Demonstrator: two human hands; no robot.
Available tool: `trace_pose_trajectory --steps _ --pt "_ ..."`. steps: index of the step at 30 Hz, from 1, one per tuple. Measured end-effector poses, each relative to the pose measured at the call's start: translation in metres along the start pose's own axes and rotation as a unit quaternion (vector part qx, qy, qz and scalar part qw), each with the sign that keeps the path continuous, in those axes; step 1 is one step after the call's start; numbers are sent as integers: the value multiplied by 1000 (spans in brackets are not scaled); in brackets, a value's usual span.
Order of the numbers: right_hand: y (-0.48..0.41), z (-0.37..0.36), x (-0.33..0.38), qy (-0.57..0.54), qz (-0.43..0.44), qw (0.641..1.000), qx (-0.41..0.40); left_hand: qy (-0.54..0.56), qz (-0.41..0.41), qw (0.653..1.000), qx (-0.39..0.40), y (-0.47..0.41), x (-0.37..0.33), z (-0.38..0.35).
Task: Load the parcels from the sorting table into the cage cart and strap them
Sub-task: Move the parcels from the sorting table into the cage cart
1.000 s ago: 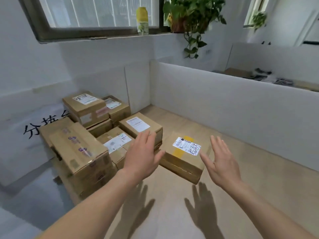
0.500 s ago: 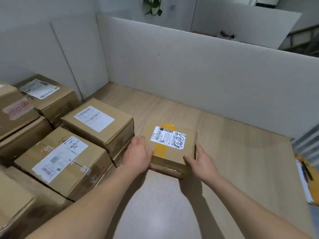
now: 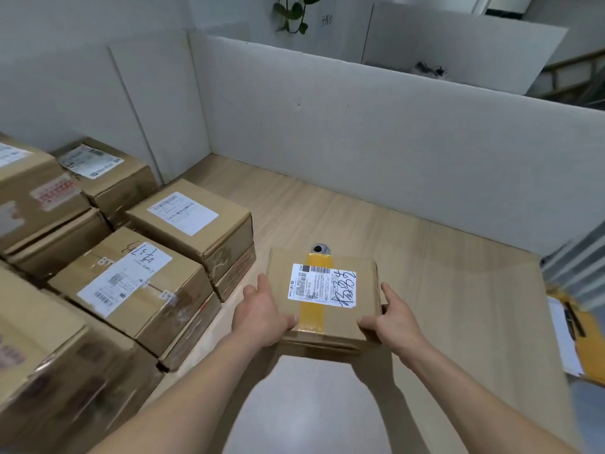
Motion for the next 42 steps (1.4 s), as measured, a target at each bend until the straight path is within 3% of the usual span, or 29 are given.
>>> trace_pose_trajectory --steps 8,13,18,26,28,31,34,40,42 --pt "96 37 -50 34 54 997 42 41 21 998 -35 134 12 -41" --pt "146 48 -81 -154 11 986 65 126 52 988 -65 190 35 -56" --pt "170 50 -95 -190 29 980 47 251 104 961 -39 219 65 -72" --pt "193 18 -85 -133 40 983 121 391 165 905 24 250 86 -94" --pt "200 4 -79 -66 66 985 145 410 162 897 36 257 87 -101" --pt "203 -6 -67 64 140 982 112 437 158 885 36 266 89 -105" --pt "206 -13 -53 122 174 972 99 452 149 879 25 275 93 -101" --pt "199 -19 -49 59 171 979 99 449 142 882 16 283 97 -100" --pt "203 -25 -44 93 191 973 88 442 145 885 5 285 99 -100"
Point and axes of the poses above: each hand's wrist, its own y-axis away from the middle knuckle, its own z-axis out of the back of the hand, x = y × z, the point moved 8 cm from there along -y, towards the middle knuckle, and after that the axes turned 10 degrees about -y, right-handed, at the moved point
